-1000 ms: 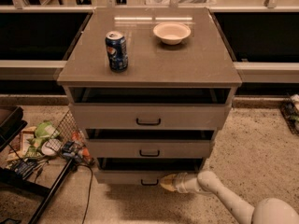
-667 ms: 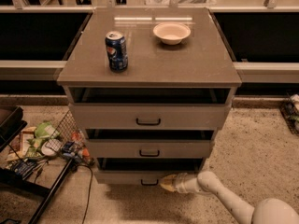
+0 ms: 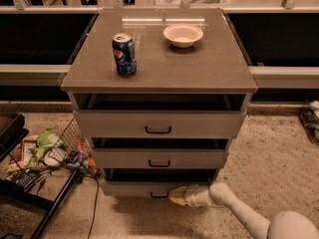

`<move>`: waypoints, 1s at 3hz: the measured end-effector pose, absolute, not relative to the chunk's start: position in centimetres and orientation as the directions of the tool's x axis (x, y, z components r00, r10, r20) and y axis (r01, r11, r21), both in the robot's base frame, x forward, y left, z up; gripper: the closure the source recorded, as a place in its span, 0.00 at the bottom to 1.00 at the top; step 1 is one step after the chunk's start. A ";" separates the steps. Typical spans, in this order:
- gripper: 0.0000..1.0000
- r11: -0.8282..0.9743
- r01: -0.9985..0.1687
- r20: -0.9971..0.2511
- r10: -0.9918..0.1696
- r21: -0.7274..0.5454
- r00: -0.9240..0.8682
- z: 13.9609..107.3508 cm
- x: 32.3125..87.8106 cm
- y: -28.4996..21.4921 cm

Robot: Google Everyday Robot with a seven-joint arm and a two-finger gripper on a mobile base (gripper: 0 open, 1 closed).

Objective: Close bottom drawer

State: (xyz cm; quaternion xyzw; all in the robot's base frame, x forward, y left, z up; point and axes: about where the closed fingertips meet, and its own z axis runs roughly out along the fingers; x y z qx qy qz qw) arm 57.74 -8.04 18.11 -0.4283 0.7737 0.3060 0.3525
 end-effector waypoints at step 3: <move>0.00 0.441 -0.880 -0.808 -0.446 0.176 -0.385 18.0 57.6 -7.6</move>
Offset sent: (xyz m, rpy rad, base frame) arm -0.0010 0.0023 -0.0008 0.0017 0.0017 0.0028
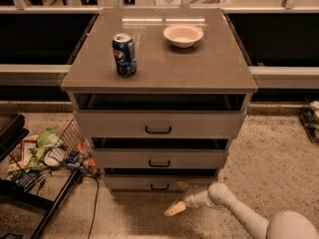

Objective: Close bottom drawer

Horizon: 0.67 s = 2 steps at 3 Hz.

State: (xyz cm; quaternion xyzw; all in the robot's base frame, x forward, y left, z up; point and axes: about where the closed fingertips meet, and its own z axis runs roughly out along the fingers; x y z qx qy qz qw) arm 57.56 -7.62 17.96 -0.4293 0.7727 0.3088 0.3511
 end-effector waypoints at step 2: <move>0.37 0.436 -0.882 -0.805 -0.451 0.178 -0.385 17.8 57.3 -7.1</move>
Offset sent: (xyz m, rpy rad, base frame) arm -0.0025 0.0024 0.0005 -0.0134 0.0025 0.0038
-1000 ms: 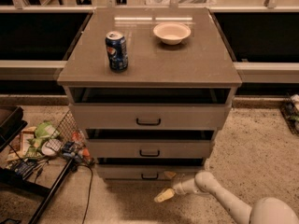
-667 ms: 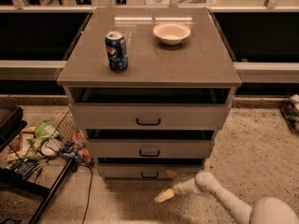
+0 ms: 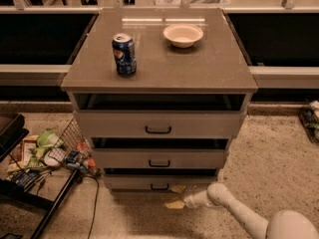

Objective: Close bottom drawer

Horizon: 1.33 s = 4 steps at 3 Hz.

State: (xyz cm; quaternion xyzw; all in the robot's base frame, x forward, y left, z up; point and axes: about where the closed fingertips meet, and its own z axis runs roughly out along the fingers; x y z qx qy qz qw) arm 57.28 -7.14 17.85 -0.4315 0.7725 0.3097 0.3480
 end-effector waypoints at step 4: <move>1.00 0.170 -0.951 -0.404 -0.913 -0.257 -0.054 29.1 60.5 -8.5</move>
Offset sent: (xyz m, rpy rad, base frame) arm -0.1482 0.0407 0.1783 -0.6247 0.1280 0.4695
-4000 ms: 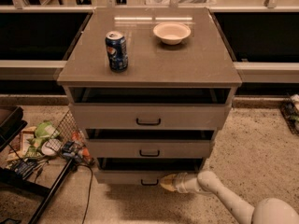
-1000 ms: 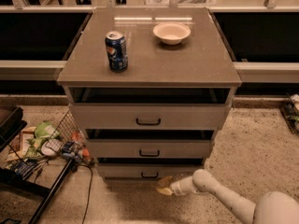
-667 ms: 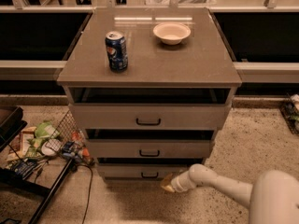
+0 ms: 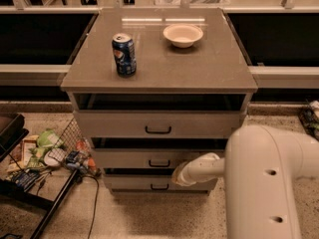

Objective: Close bottom drawer

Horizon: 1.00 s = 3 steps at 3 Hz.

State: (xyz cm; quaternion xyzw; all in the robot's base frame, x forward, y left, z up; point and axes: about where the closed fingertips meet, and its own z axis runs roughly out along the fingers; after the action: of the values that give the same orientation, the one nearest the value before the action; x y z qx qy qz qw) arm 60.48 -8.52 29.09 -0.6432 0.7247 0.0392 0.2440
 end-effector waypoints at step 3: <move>1.00 0.144 -0.962 -0.337 -0.939 -0.230 -0.060 32.1 59.7 -8.8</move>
Offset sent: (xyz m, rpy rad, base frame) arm 0.0027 -0.0009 0.0346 -0.0602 -0.0058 -0.0032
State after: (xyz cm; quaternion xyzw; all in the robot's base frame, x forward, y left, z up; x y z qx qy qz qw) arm 59.68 -8.76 32.13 -0.6535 0.7275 0.0276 0.2071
